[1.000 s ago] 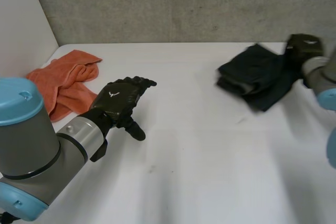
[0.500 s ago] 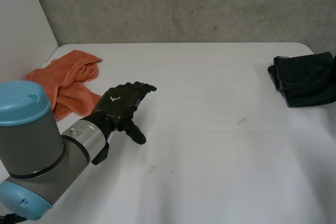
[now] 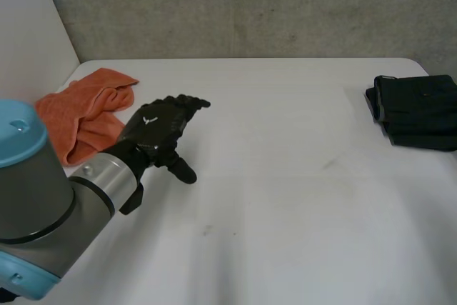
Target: Fold the laundry.
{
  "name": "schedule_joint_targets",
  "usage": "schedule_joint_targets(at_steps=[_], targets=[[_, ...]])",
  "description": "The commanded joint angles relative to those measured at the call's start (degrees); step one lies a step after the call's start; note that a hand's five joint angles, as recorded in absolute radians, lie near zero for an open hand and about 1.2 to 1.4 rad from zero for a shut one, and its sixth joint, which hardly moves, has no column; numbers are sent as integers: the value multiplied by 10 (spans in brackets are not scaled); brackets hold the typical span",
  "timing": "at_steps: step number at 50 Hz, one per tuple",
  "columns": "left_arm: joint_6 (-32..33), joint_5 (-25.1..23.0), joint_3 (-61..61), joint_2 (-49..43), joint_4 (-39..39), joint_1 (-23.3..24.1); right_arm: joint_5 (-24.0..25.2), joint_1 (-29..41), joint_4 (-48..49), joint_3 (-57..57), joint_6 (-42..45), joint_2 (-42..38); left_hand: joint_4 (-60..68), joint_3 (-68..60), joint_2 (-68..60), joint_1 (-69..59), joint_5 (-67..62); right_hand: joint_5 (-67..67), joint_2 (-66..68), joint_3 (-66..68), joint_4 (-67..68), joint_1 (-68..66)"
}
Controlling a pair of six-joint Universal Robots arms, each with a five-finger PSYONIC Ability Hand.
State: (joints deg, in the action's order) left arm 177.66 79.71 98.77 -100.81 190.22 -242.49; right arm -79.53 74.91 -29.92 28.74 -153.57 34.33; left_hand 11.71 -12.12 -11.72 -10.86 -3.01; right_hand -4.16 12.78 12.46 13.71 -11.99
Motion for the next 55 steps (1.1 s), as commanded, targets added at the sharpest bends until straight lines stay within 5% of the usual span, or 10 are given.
schedule_joint_targets(at_steps=[1,8,14,21,31,41,43,45,51,55], targets=[[9,-1,-7,43,0,-1,-19,-6,35,63,107,100,-8,12,8,0,21,42,-28,-25,-37,20],[20,-10,-46,73,-1,-50,-76,30,93,73,125,196,-17,21,17,9,30,42,-28,-25,-37,20],[92,-47,-97,48,-2,-142,-59,191,159,155,50,253,-17,21,17,9,30,42,-28,-25,-37,20],[242,-109,-191,-95,-11,-271,-26,349,218,315,30,313,-17,21,17,9,30,42,-28,-25,-37,20],[355,-111,-337,-322,-14,-345,-21,460,277,526,27,319,-17,21,17,9,30,42,-28,-25,-37,20],[407,-95,-452,-450,-26,-346,-19,454,338,670,25,373,94,-90,-94,-103,-81,42,-28,-25,-37,20],[408,-91,-473,-468,-41,-341,-17,452,346,688,25,389,292,-288,-292,-301,-279,42,-28,-25,-37,20],[408,-85,-485,-473,-52,-332,-16,449,349,697,25,397,682,-677,-681,-690,-669,42,-28,-25,-37,20],[394,-16,-446,-413,-50,-259,-1,387,351,719,24,435,683,-679,-683,-691,-670,42,-28,-25,-37,20],[336,-28,-361,-320,-49,-203,10,364,350,719,22,456,683,-679,-683,-691,-670,42,-28,-25,-37,20]])
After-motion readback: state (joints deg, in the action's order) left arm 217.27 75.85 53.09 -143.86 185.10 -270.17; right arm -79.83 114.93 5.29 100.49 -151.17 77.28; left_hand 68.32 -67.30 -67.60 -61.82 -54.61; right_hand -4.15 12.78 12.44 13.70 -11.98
